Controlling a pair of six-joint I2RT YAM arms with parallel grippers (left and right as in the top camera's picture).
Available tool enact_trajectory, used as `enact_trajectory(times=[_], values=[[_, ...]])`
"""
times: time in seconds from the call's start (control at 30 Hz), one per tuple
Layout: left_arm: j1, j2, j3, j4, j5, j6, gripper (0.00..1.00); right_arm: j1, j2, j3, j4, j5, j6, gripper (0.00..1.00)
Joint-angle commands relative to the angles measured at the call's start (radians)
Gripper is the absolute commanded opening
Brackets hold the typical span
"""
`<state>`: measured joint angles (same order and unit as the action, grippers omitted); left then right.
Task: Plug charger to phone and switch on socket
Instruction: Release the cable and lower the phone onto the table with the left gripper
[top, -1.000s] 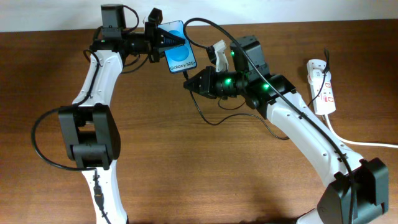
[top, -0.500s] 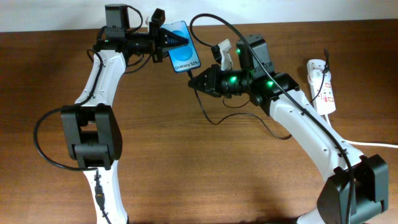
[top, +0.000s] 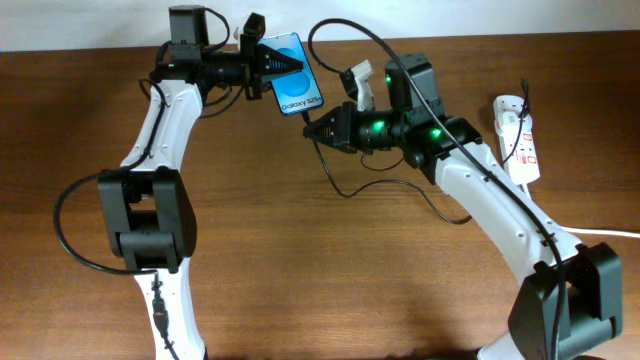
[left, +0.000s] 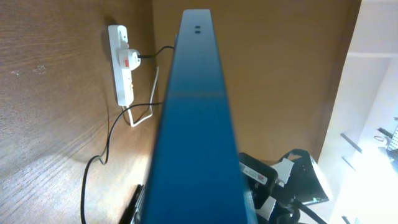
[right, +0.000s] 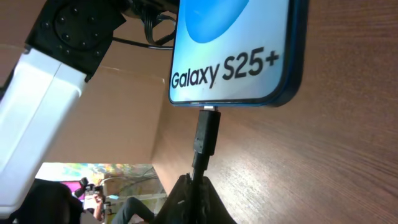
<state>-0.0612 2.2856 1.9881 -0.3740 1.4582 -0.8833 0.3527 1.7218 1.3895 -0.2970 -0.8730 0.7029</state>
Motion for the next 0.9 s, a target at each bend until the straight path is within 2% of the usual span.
enact_trajectory(times=[0.0,0.07,0.23,0.3,0.37,0.43,0.5,0.57,0.6,0.63,0.73,0.87], values=[[-0.034,0.009,0.008,-0.002,0.115,0.032,0.0,-0.073,0.006,0.024,0.046,0.0,-0.018,0.06],[-0.034,0.009,0.008,-0.001,0.114,0.032,0.0,-0.081,0.005,0.024,0.029,-0.015,-0.042,0.12],[-0.034,0.009,0.008,-0.001,0.114,0.033,0.0,-0.081,0.001,0.024,0.005,-0.014,-0.064,0.13],[-0.034,0.009,0.008,-0.001,0.115,0.121,0.0,-0.118,-0.01,0.024,-0.019,-0.014,-0.095,0.17],[-0.023,0.009,0.008,-0.005,0.115,0.328,0.0,-0.167,-0.021,0.029,-0.096,-0.006,-0.203,0.22],[-0.018,0.009,0.008,-0.029,0.115,0.529,0.0,-0.248,-0.022,0.037,-0.256,0.041,-0.336,0.26],[-0.018,0.01,0.008,-0.134,0.081,0.669,0.0,-0.3,-0.022,0.037,-0.357,0.118,-0.399,0.26],[-0.019,0.011,0.008,-0.393,-0.186,0.746,0.0,-0.307,-0.022,0.037,-0.397,0.136,-0.435,0.28],[-0.021,0.011,0.008,-0.546,-0.379,0.79,0.0,-0.299,-0.021,0.037,-0.42,0.196,-0.435,0.29],[-0.023,0.011,0.008,-0.629,-0.45,0.834,0.0,-0.294,-0.021,0.037,-0.43,0.222,-0.436,0.29],[-0.035,0.036,0.008,-0.738,-0.356,0.901,0.0,-0.28,-0.021,0.037,-0.43,0.228,-0.437,0.29],[-0.039,0.119,0.008,-0.78,-0.441,0.923,0.0,-0.28,-0.021,0.037,-0.434,0.231,-0.437,0.29]])
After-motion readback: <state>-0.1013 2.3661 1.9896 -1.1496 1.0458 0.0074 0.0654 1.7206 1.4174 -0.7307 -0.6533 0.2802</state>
